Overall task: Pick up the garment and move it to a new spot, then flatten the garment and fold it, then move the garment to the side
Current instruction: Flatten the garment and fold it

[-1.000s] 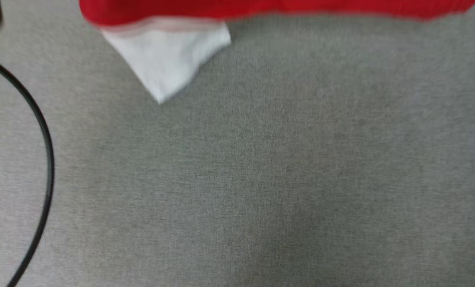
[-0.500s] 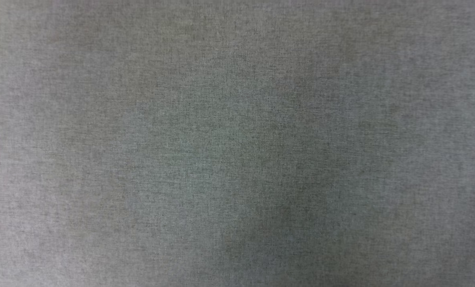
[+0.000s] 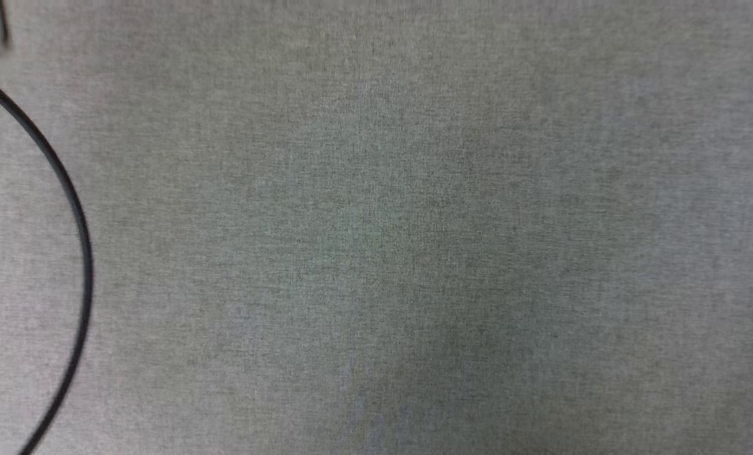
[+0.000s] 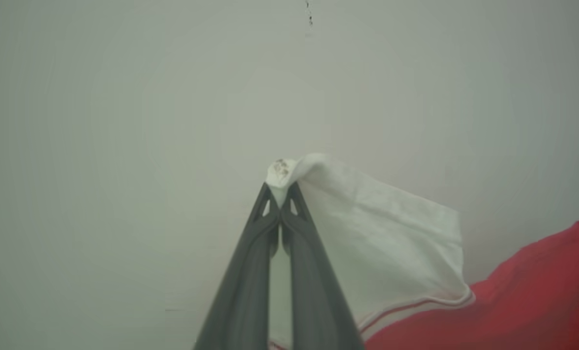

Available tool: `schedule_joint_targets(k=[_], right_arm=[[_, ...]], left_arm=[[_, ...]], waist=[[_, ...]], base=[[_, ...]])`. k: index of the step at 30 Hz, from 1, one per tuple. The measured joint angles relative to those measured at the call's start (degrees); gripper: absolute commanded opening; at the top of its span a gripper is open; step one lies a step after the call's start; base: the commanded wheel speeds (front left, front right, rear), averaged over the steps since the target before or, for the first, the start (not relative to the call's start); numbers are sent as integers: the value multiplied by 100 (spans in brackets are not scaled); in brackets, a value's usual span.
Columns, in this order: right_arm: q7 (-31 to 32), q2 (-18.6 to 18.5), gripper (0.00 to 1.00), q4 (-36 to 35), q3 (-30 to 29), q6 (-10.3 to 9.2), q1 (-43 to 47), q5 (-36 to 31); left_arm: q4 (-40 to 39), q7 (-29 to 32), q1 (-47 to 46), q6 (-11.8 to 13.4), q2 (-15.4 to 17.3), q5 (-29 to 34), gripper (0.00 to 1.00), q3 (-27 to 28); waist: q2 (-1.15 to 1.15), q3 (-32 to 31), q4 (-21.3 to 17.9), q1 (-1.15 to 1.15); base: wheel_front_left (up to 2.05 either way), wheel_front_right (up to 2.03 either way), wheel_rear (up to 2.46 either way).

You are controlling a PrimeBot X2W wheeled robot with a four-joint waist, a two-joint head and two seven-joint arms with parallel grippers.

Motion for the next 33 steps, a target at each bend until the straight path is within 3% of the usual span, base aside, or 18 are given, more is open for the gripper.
schedule_joint_targets(k=[9,20,28,33], right_arm=[[-285,-342,0,-523,599,0,1506,603],[-267,-775,0,-1341,870,0,3934,915],[-144,-755,0,-1663,787,0,5359,976],[-122,-736,0,-1773,645,0,6101,971]], left_arm=[[-795,-157,2160,93,267,-261,0,-20],[-2036,-149,5274,644,388,-710,0,123],[-2843,-85,7402,1158,431,-1047,0,275],[-2980,-9,8306,1241,300,-1354,0,232]], waist=[[0,-584,12,-1],[0,-1511,37,-2],[0,-2166,-2,-2],[0,-2534,-3,-3]], base=[[0,0,0],[0,0,0],[0,0,0],[0,0,0]])
